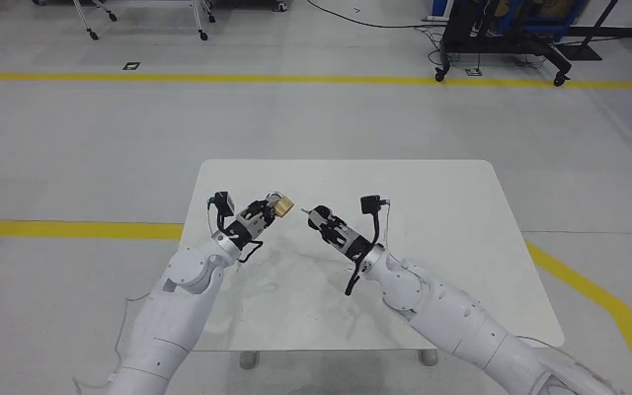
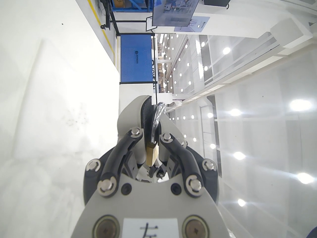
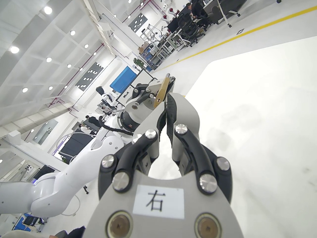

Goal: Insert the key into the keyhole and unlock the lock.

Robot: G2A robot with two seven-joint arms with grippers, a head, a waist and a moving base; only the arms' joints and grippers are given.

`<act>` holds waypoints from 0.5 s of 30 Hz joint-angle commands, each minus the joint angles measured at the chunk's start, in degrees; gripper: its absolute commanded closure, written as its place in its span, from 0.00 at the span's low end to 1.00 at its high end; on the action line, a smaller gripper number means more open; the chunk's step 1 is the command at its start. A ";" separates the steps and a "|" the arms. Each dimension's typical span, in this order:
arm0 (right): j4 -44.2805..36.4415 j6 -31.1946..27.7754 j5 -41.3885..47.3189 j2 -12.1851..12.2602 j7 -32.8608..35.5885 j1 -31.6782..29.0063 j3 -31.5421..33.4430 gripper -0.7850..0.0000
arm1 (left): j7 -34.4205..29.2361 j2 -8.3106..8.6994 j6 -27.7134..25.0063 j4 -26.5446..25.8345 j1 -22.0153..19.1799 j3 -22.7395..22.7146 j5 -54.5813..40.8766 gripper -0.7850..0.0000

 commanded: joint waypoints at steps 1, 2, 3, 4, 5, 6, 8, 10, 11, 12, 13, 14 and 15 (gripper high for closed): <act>0.24 0.15 0.64 -0.34 1.65 0.10 0.05 1.00 | -0.12 0.02 -0.10 -0.12 0.03 0.08 0.67 1.00; 0.48 0.16 0.84 -0.51 2.21 0.20 0.20 1.00 | -0.07 0.03 -0.19 -0.22 0.04 0.10 1.15 1.00; 0.69 0.26 0.81 -0.68 2.51 0.25 0.37 1.00 | 0.04 0.04 -0.34 -0.36 0.10 0.17 1.67 1.00; 0.79 0.23 0.86 -0.84 2.72 0.21 0.51 1.00 | 0.19 0.03 -0.46 -0.54 0.20 0.24 2.04 1.00; 0.95 0.20 0.92 -1.00 2.95 0.18 0.70 1.00 | 0.41 0.02 -0.54 -0.71 0.29 0.30 2.36 1.00; 1.09 0.12 0.94 -1.15 3.17 0.16 0.87 1.00 | 0.57 0.01 -0.58 -0.87 0.39 0.37 2.66 1.00; 1.33 -0.23 1.02 -1.42 3.76 0.07 1.21 1.00 | 0.34 0.00 -0.53 -1.16 0.47 0.61 3.26 1.00; 1.59 -0.42 0.93 -1.67 4.16 0.01 1.61 1.00 | 0.38 0.00 -0.48 -1.42 0.49 0.83 4.26 1.00; 1.71 -0.47 0.89 -1.79 4.33 -0.05 1.81 1.00 | 0.49 -0.03 -0.47 -1.59 0.59 0.97 4.43 1.00; 1.80 -0.49 0.88 -1.91 4.53 -0.10 2.01 1.00 | 0.51 -0.04 -0.40 -1.70 0.63 1.04 4.56 1.00; 1.89 -0.52 0.82 -2.03 4.71 -0.14 2.22 1.00 | 0.57 -0.05 -0.36 -1.75 0.65 1.05 4.60 1.00; 2.00 -0.54 0.79 -2.14 4.96 -0.18 2.41 1.00 | 0.54 -0.06 -0.27 -1.77 0.67 1.07 4.66 1.00; 2.09 -0.56 0.81 -2.26 5.13 -0.22 2.63 1.00 | 0.52 -0.07 -0.16 -1.79 0.67 1.06 4.66 1.00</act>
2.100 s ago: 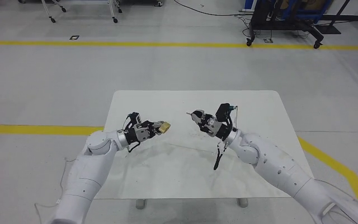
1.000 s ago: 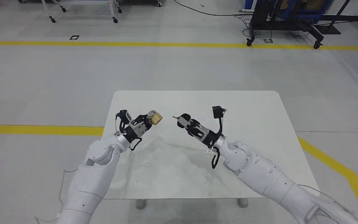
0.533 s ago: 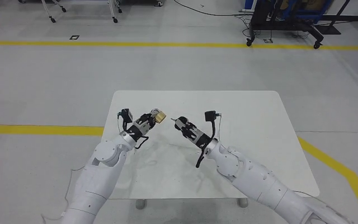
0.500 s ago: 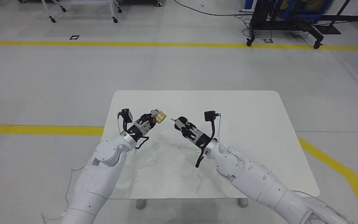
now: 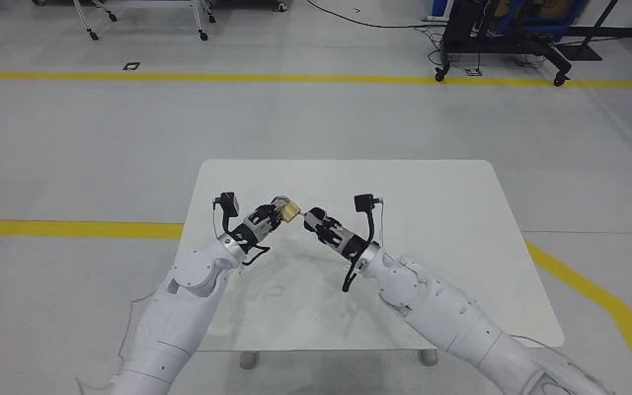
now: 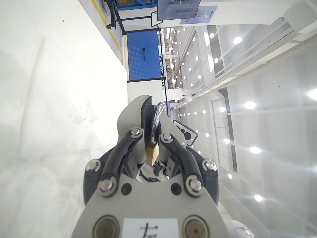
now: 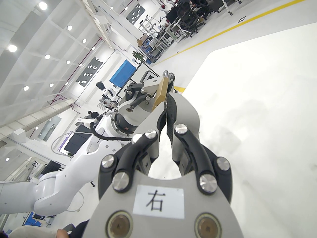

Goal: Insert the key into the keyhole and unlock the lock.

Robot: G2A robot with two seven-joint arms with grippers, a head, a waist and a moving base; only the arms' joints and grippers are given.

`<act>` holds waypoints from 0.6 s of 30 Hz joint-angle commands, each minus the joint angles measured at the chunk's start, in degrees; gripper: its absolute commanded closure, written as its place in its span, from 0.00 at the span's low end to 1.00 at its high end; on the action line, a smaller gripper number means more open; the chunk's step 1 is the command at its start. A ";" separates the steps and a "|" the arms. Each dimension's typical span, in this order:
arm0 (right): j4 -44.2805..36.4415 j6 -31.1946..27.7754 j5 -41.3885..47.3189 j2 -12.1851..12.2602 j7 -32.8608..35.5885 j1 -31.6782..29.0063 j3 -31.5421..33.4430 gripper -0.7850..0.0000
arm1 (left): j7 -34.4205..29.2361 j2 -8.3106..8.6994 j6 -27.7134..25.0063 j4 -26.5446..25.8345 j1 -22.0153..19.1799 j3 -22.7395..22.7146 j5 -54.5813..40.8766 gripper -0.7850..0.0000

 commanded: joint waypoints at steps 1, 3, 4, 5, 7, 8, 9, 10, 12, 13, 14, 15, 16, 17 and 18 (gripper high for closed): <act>0.19 -0.03 -0.06 -0.19 0.42 -0.05 0.34 1.00 | -0.04 -0.01 0.13 -0.03 0.00 -0.04 0.00 1.00; 0.34 -0.10 -0.06 -0.40 0.77 -0.15 0.78 1.00 | 0.14 -0.03 0.15 -0.01 0.02 -0.24 -0.32 1.00; 0.40 -0.18 -0.06 -0.49 0.80 -0.24 1.04 1.00 | 0.48 -0.05 0.21 0.09 0.06 -0.44 -0.72 1.00; 0.44 -0.36 0.09 -0.58 0.81 -0.41 1.32 1.00 | 1.10 -0.07 0.03 0.11 0.11 -0.69 -0.99 1.00; 0.43 -1.29 1.01 -0.75 1.37 -0.79 1.81 1.00 | 2.06 -0.13 -0.57 0.03 0.30 -0.94 -1.33 1.00; 0.47 -2.06 2.04 -0.85 2.30 -0.95 1.98 1.00 | 2.42 -0.16 -0.89 0.01 0.39 -0.94 -1.23 1.00; 0.71 -2.70 2.94 -0.93 3.40 -0.95 2.20 1.00 | 2.57 -0.19 -1.01 -0.02 0.45 -0.89 -1.18 1.00; 0.92 -3.01 3.56 -1.02 4.53 -0.90 2.35 1.00 | 2.73 -0.22 -1.10 -0.03 0.48 -0.89 -1.16 1.00; 1.13 -3.66 5.19 -1.26 6.65 -0.91 2.47 1.00 | 2.97 -0.25 -1.16 -0.04 0.51 -0.85 -0.91 1.00; 1.33 -3.90 5.74 -1.38 7.71 -0.84 2.50 1.00 | 2.98 -0.27 -1.08 -0.05 0.49 -0.80 -0.75 1.00; 1.52 -4.06 6.29 -1.51 8.38 -0.77 2.61 1.00 | 2.96 -0.27 -0.91 -0.04 0.43 -0.72 -0.41 1.00; 1.74 -4.15 6.55 -1.64 8.78 -0.70 2.74 1.00 | 2.90 -0.29 -0.78 -0.08 0.37 -0.60 -0.13 1.00; 1.94 -4.23 6.62 -1.76 9.03 -0.64 2.85 1.00 | 2.94 -0.31 -0.72 -0.08 0.34 -0.51 0.12 1.00; 2.12 -4.22 6.62 -1.89 9.09 -0.62 2.99 1.00 | 2.99 -0.33 -0.71 -0.12 0.33 -0.43 0.28 1.00; 2.22 -4.26 6.85 -2.02 9.19 -0.68 3.08 1.00 | 3.04 -0.35 -0.75 -0.13 0.33 -0.40 0.38 1.00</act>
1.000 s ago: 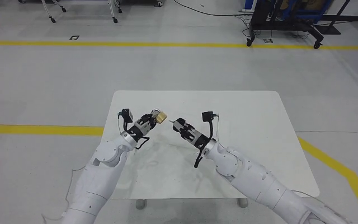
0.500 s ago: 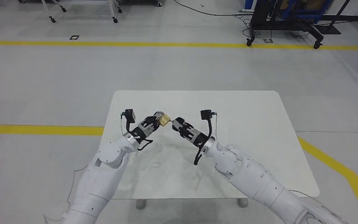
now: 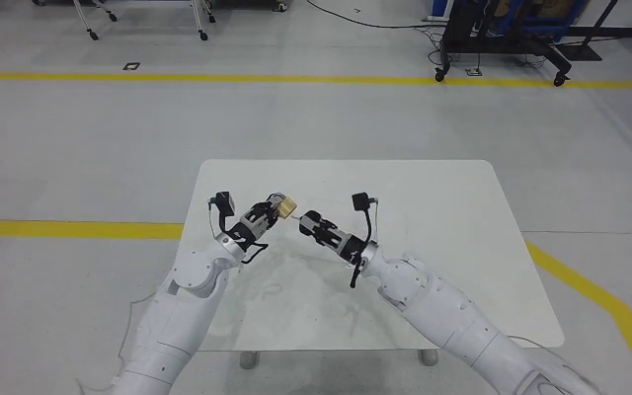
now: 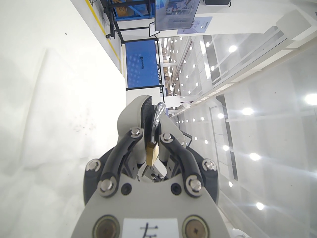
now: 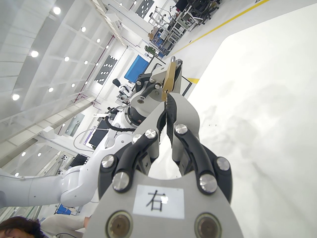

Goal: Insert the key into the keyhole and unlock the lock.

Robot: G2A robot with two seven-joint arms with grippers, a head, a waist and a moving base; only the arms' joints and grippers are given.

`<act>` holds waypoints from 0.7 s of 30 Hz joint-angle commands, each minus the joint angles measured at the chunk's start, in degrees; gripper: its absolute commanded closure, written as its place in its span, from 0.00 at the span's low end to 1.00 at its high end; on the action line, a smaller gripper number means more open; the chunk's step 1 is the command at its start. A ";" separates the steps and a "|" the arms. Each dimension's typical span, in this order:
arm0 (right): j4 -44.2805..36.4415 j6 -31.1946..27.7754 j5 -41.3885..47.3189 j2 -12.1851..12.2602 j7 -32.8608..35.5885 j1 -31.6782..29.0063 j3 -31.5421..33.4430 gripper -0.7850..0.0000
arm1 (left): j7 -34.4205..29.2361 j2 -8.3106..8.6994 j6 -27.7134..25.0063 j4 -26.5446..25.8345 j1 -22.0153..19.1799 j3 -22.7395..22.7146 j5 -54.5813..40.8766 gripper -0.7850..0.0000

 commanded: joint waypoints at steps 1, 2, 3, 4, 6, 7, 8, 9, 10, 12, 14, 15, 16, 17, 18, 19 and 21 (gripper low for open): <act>0.15 -0.28 0.65 -0.23 0.37 -0.13 0.16 1.00 | 0.09 -0.03 -0.06 -0.01 0.00 0.04 0.11 1.00; 0.39 -0.46 0.91 -0.33 0.67 -0.12 0.34 1.00 | 0.03 -0.04 -0.02 0.01 -0.02 0.06 0.20 1.00; 0.64 -0.42 0.95 -0.42 0.70 -0.11 0.58 1.00 | -0.02 -0.05 0.01 0.02 -0.03 0.07 0.26 1.00; 0.79 -0.38 0.97 -0.52 0.62 -0.16 0.78 1.00 | -0.28 -0.06 0.01 -0.01 -0.06 0.12 0.34 1.00; 1.03 0.25 0.71 -0.71 0.30 -0.23 1.16 1.00 | -0.75 -0.07 -0.02 0.06 -0.11 0.22 0.48 1.00; 0.95 0.33 0.66 -0.82 0.22 -0.31 1.28 1.00 | -0.78 -0.09 -0.04 0.10 -0.12 0.27 0.54 1.00; 0.98 0.29 0.72 -0.91 0.25 -0.40 1.44 1.00 | -0.81 -0.11 -0.05 0.13 -0.13 0.32 0.61 1.00; 1.03 0.25 0.66 -1.00 0.33 -0.46 1.60 1.00 | -0.86 -0.13 -0.04 0.17 -0.14 0.38 0.71 1.00; 1.04 0.13 0.66 -1.08 0.38 -0.55 1.77 1.00 | -0.87 -0.15 -0.06 0.23 -0.15 0.43 0.77 1.00; 1.13 0.02 0.52 -1.22 0.61 -0.70 2.09 1.00 | -0.79 -0.18 -0.05 0.33 -0.19 0.48 0.95 1.00; 1.17 0.10 0.26 -1.38 0.81 -0.85 2.35 1.00 | -0.72 -0.21 -0.09 0.38 -0.20 0.51 1.00 1.00; 1.16 0.26 0.02 -1.47 0.94 -0.90 2.41 1.00 | -0.55 -0.24 -0.04 0.41 -0.18 0.49 0.90 1.00; 1.13 0.43 -0.32 -1.56 1.04 -0.94 2.43 1.00 | -0.37 -0.27 -0.02 0.43 -0.15 0.47 0.69 1.00; 1.06 0.52 -0.56 -1.66 1.02 -1.05 2.45 1.00 | -0.22 -0.31 0.06 0.49 -0.11 0.45 0.44 1.00; 1.04 0.60 -0.80 -1.75 1.10 -1.12 2.50 1.00 | -0.13 -0.33 0.06 0.52 -0.12 0.42 0.32 1.00; 1.06 0.66 -0.97 -1.84 1.23 -1.14 2.58 1.00 | -0.02 -0.35 0.01 0.57 -0.09 0.36 0.17 1.00; 1.10 0.73 -1.38 -2.01 1.61 -1.13 2.71 1.00 | -0.06 -0.39 -0.06 0.60 -0.08 0.30 -0.09 1.00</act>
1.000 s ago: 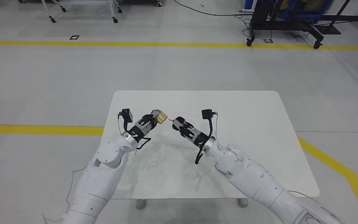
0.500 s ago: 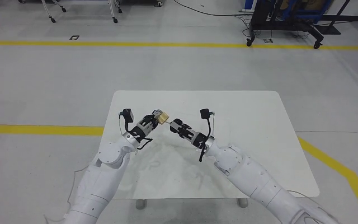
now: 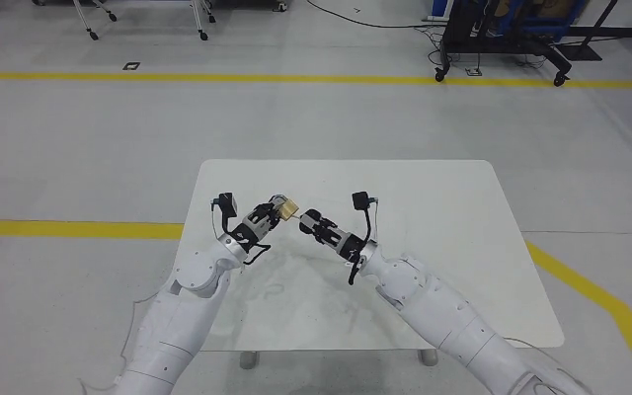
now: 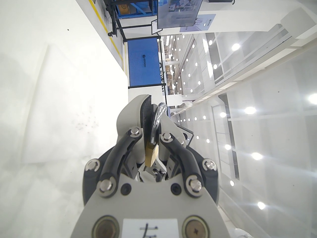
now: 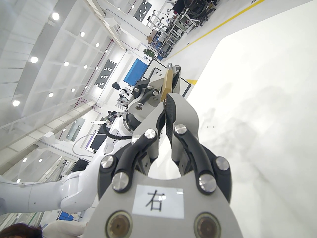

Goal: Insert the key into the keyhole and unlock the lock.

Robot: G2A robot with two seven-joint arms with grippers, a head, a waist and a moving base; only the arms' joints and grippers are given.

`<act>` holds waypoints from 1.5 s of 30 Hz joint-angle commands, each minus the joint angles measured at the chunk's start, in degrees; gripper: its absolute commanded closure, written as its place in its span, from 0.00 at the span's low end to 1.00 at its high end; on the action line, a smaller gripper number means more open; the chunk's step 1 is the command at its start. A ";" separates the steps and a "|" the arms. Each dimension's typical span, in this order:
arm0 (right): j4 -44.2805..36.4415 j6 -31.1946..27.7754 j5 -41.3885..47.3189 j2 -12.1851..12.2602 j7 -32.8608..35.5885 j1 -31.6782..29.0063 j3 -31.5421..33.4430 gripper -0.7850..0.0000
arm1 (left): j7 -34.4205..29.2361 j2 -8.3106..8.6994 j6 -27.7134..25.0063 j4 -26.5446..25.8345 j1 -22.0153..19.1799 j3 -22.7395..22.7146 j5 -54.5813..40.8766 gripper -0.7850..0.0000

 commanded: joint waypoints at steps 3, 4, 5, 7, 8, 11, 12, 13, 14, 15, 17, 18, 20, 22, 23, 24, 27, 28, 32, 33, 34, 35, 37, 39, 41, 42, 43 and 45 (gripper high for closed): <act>0.06 0.07 -0.71 -0.32 0.85 -0.05 0.12 1.00 | -0.01 -0.07 -0.05 0.04 0.04 -0.06 -0.31 1.00; 0.10 0.07 -1.01 -0.40 1.14 -0.04 0.14 1.00 | 0.02 -0.08 -0.10 0.06 0.05 -0.10 -0.38 1.00; 0.11 0.05 -1.14 -0.49 1.38 -0.05 0.18 1.00 | 0.02 -0.10 -0.13 0.06 0.06 -0.11 -0.40 1.00; 0.27 0.11 -1.49 -0.64 2.00 0.00 0.25 1.00 | 0.07 -0.12 -0.19 0.05 0.09 -0.20 -0.47 1.00; 0.31 0.14 -1.58 -0.73 2.27 0.01 0.27 1.00 | 0.11 -0.12 -0.21 0.02 0.11 -0.28 -0.54 1.00; 0.56 -0.16 -1.64 -0.98 3.45 0.11 0.36 1.00 | 0.17 -0.14 -0.22 -0.07 0.19 -0.43 -0.64 1.00; 0.59 -0.34 -1.52 -1.07 4.06 0.10 0.30 1.00 | 0.20 -0.16 -0.22 -0.09 0.21 -0.47 -0.68 1.00; 0.72 -0.48 -1.28 -1.14 4.50 0.15 0.40 1.00 | 0.23 -0.16 -0.27 -0.12 0.22 -0.50 -0.60 1.00; 0.86 -0.50 -1.27 -1.21 4.69 0.20 0.53 1.00 | 0.25 -0.16 -0.27 -0.13 0.23 -0.51 -0.46 1.00; 0.95 -0.50 -1.33 -1.28 4.73 0.19 0.64 1.00 | 0.24 -0.15 -0.36 -0.20 0.18 -0.53 -0.03 1.00; 1.10 -0.77 -0.96 -1.40 4.88 0.11 0.99 1.00 | 0.27 -0.12 -0.56 -0.50 0.28 -0.45 0.93 1.00; 1.11 -1.06 -0.61 -1.46 5.05 0.02 1.18 1.00 | 0.26 -0.11 -0.61 -0.65 0.33 -0.44 1.24 1.00; 1.33 -1.39 -0.10 -1.54 5.63 -0.05 1.55 1.00 | 0.28 -0.11 -0.69 -0.85 0.45 -0.44 1.48 1.00; 1.41 -1.41 0.08 -1.64 6.03 -0.15 1.81 1.00 | 0.09 -0.12 -0.75 -0.97 0.51 -0.46 1.56 1.00; 1.43 -1.47 0.41 -1.70 6.38 -0.19 1.93 1.00 | 0.00 -0.12 -0.84 -1.01 0.55 -0.48 1.53 1.00; 1.49 -1.50 0.50 -1.75 6.63 -0.19 2.07 1.00 | -0.13 -0.11 -0.93 -1.03 0.56 -0.49 1.66 1.00; 1.62 -1.91 1.38 -1.91 7.87 -0.28 2.33 1.00 | -0.18 -0.12 -1.33 -1.06 0.62 -0.57 1.91 1.00; 1.78 -1.92 1.50 -1.96 8.18 -0.22 2.49 1.00 | -0.35 -0.11 -1.51 -1.13 0.62 -0.54 2.08 1.00; 2.02 -2.01 1.63 -2.16 8.58 -0.23 3.01 1.00 | -1.24 -0.05 -2.36 -1.54 0.74 -0.24 3.70 1.00; 2.01 -2.15 1.85 -2.21 8.70 -0.27 3.15 1.00 | -1.60 -0.04 -2.42 -1.58 0.74 -0.10 4.07 1.00; 2.06 -2.31 2.11 -2.25 8.90 -0.32 3.30 1.00 | -1.65 -0.05 -2.44 -1.57 0.74 -0.03 4.20 1.00; 2.13 -2.46 2.22 -2.28 9.12 -0.35 3.46 1.00 | -1.69 -0.06 -2.53 -1.60 0.72 0.06 4.42 1.00; 2.17 -2.73 2.38 -2.34 9.44 -0.44 3.78 1.00 | -1.72 -0.07 -2.69 -1.59 0.71 0.14 4.74 1.00; 2.20 -3.09 2.54 -2.39 9.86 -0.55 4.07 0.00 | -1.57 -0.09 -2.64 -1.55 0.72 0.13 4.77 1.00; 2.28 -3.41 2.83 -2.42 10.14 -0.61 4.48 0.00 | -1.45 -0.12 -2.33 -1.42 0.78 -0.14 3.82 1.00; 2.30 -3.43 2.78 -2.42 10.13 -0.59 4.58 0.00 | -1.49 -0.13 -2.13 -1.33 0.81 -0.36 3.07 1.00; 2.30 -3.43 2.78 -2.42 10.13 -0.59 4.58 0.00 | -1.60 -0.13 -1.81 -1.18 0.82 -0.60 2.35 1.00; 2.30 -3.43 2.78 -2.42 10.13 -0.59 4.58 0.00 | -1.95 -0.11 -1.28 -0.98 0.84 -1.05 1.13 1.00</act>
